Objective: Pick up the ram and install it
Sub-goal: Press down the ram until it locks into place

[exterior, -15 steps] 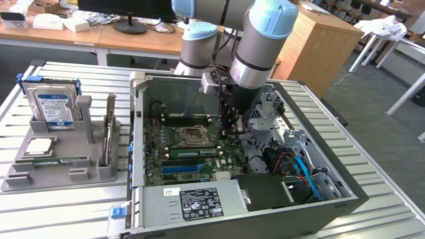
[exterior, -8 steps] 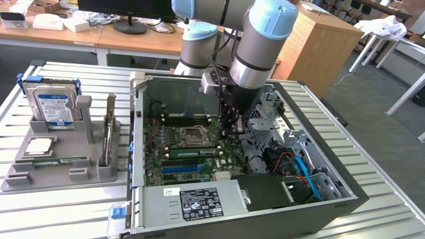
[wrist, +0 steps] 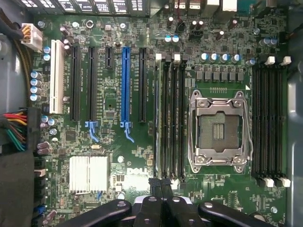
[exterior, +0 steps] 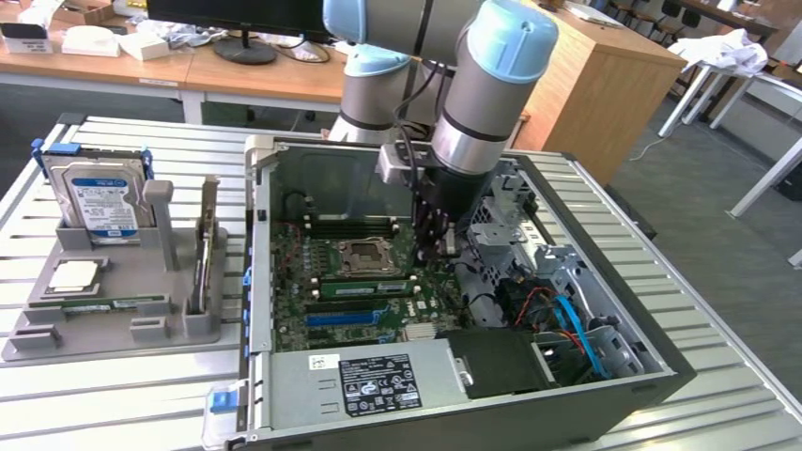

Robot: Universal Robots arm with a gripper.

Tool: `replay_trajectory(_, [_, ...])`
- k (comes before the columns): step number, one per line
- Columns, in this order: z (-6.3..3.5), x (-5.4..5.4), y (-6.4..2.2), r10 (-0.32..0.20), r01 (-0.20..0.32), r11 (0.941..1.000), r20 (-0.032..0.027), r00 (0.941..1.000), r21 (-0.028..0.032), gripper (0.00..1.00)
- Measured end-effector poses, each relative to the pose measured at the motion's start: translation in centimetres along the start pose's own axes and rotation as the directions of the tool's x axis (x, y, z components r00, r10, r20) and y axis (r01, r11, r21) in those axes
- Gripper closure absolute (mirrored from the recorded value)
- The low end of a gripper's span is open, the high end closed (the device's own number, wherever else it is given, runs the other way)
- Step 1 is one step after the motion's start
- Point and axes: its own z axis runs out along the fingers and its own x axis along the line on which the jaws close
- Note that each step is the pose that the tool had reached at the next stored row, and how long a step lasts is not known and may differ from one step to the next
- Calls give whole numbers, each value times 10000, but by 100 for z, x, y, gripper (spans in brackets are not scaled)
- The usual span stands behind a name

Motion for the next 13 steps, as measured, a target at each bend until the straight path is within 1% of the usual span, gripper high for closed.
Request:
replay_trajectory(9, [79,2,-2,0,0,10000,0,10000,0,90])
replay_trajectory(13, [86,3,-2,0,0,10000,-4,10000,-1,90])
